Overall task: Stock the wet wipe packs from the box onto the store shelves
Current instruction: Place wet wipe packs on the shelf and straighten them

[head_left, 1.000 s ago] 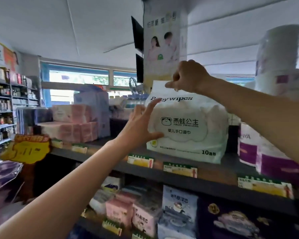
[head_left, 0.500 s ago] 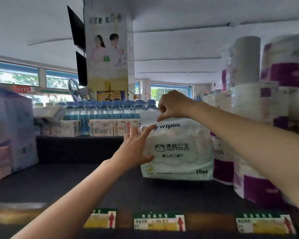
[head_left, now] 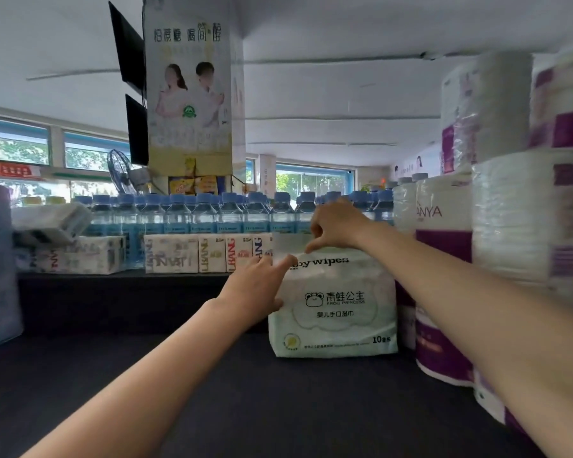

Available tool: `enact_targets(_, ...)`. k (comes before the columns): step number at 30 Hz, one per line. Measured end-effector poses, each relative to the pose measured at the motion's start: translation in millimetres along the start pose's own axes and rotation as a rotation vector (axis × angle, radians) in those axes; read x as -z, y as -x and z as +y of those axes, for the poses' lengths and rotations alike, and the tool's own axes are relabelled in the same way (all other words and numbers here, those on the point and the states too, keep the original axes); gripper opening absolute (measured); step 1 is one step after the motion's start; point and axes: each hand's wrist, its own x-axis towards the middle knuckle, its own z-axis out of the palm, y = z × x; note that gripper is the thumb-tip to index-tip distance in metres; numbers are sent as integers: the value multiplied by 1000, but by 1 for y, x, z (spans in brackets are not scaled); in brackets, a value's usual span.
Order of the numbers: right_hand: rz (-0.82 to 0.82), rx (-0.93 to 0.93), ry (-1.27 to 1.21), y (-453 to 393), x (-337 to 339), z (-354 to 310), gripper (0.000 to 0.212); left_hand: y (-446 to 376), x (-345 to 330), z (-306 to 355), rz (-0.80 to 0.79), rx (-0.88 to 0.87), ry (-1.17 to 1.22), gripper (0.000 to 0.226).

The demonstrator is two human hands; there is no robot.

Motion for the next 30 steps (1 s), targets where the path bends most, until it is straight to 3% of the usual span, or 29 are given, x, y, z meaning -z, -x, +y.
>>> enact_targets(5,-84,-147,24,-5,-3,-13,34,-4,-4,-9,1,-31,-5,68)
enact_targets(8,-102,-251,-32,5,-3,-26,12,-1,-2,-12,-21,-23,-18,70)
enact_targets(11,-80,-365,3,29,8,-46,38,12,5,-15,-10,-46,17,66)
enact_targets(14,-5,-431,-5,68,25,-77,49,33,18,-14,-3,-81,387,55)
enact_targets(17,7,-542,-32,114,42,-107,45,62,39,5,-22,-113,836,43)
enact_targets(21,-13,-696,48,198,77,-141,38,116,63,55,-2,-296,1035,35)
enact_targets(26,-40,-952,-55,352,112,-187,22,215,57,143,-329,-490,1200,34)
enact_targets(30,-322,-1233,-192,513,117,-257,21,326,33,231,-613,-641,1145,18)
